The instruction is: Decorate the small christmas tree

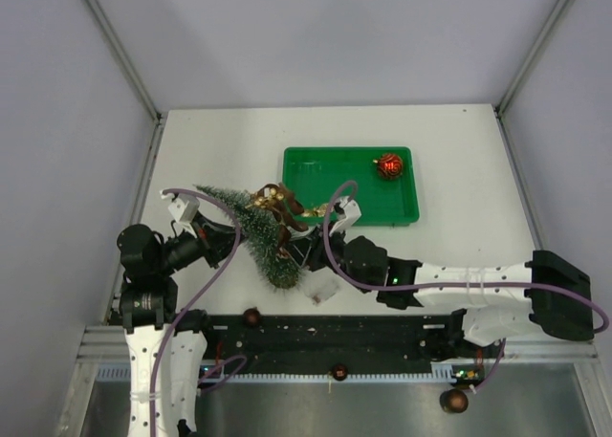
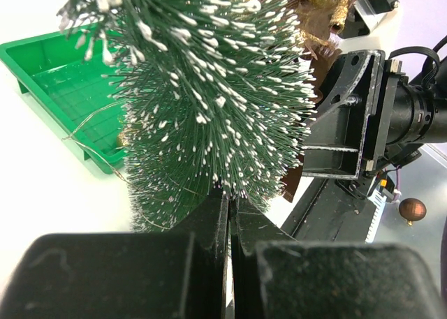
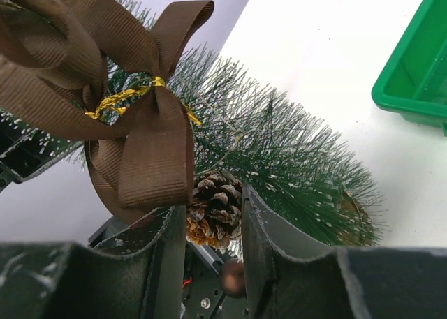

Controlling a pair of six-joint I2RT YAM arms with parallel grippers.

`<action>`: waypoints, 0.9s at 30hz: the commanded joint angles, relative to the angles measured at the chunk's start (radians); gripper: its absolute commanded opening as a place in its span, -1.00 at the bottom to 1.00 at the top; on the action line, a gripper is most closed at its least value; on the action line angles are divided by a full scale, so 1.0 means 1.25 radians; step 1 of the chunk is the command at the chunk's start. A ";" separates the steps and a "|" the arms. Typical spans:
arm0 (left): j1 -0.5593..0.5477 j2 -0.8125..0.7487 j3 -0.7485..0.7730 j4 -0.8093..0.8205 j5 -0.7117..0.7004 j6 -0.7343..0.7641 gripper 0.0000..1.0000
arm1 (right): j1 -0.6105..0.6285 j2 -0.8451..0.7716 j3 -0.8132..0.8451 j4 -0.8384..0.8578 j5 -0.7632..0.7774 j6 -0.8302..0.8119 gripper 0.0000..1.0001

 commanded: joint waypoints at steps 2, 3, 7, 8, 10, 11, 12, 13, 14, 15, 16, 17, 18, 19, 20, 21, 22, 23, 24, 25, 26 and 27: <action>0.001 0.005 0.019 -0.006 0.021 0.007 -1.00 | 0.010 0.013 0.020 0.022 -0.006 0.012 -1.00; 0.001 0.005 0.018 -0.005 0.022 0.004 -1.00 | 0.011 0.013 0.015 0.019 -0.006 0.016 -1.00; 0.001 0.004 0.014 0.003 0.021 -0.002 -1.00 | 0.013 0.016 0.011 0.020 0.000 0.022 -1.00; 0.001 0.003 0.013 0.004 0.019 -0.003 -1.00 | 0.016 0.020 0.017 0.020 0.002 0.017 -1.00; 0.001 0.004 0.014 0.004 0.021 -0.004 -1.00 | 0.020 0.027 0.030 0.013 0.003 0.008 -1.00; 0.001 0.004 0.014 0.003 0.021 -0.004 -1.00 | 0.022 0.030 0.033 0.009 0.002 0.005 -1.00; 0.001 0.003 0.014 0.003 0.019 -0.003 -1.00 | 0.024 0.031 0.033 0.006 0.004 0.003 -1.00; 0.001 0.000 0.015 0.003 0.018 -0.003 -1.00 | 0.027 0.032 0.031 0.005 0.005 0.003 -1.00; 0.001 -0.001 0.015 0.003 0.019 -0.003 -1.00 | 0.029 0.035 0.028 0.005 0.007 0.004 -1.00; 0.001 0.000 0.012 0.003 0.018 -0.003 -1.00 | 0.032 0.038 0.023 0.006 0.008 0.007 -1.00; 0.000 0.002 0.011 0.003 0.019 -0.004 -1.00 | 0.035 0.043 0.020 0.009 0.007 0.009 -1.00; 0.001 0.003 0.009 0.006 0.021 -0.008 -1.00 | 0.037 0.044 0.019 0.008 0.010 0.009 -1.00; 0.001 0.003 0.007 0.008 0.022 -0.010 -1.00 | 0.041 0.045 0.020 -0.002 0.014 0.007 -1.00; 0.001 0.000 0.008 0.008 0.021 -0.010 -1.00 | 0.046 0.040 0.019 -0.011 0.022 0.005 -1.00; 0.001 0.002 0.009 0.008 0.022 -0.009 -1.00 | 0.049 0.030 0.014 -0.014 0.030 0.001 -1.00; 0.001 0.000 0.011 0.005 0.022 -0.007 -1.00 | 0.049 0.016 0.006 -0.017 0.042 0.001 -1.00; 0.001 -0.002 0.009 0.005 0.022 -0.006 -1.00 | 0.051 -0.001 -0.007 -0.014 0.053 0.003 -1.00; 0.001 -0.002 0.009 0.004 0.021 -0.003 -1.00 | 0.049 -0.018 -0.020 -0.012 0.065 0.005 -1.00; 0.001 -0.004 0.008 0.003 0.021 -0.002 -1.00 | 0.051 -0.034 -0.030 -0.012 0.080 0.007 -1.00; 0.001 -0.002 0.008 0.000 0.021 -0.002 -1.00 | 0.051 -0.050 -0.041 -0.010 0.089 0.007 -1.00; 0.001 -0.004 0.007 -0.001 0.022 -0.001 -1.00 | 0.049 -0.063 -0.050 -0.010 0.100 0.009 -1.00; 0.001 -0.003 0.007 -0.002 0.022 0.001 -1.00 | 0.049 -0.072 -0.054 -0.012 0.110 0.012 -1.00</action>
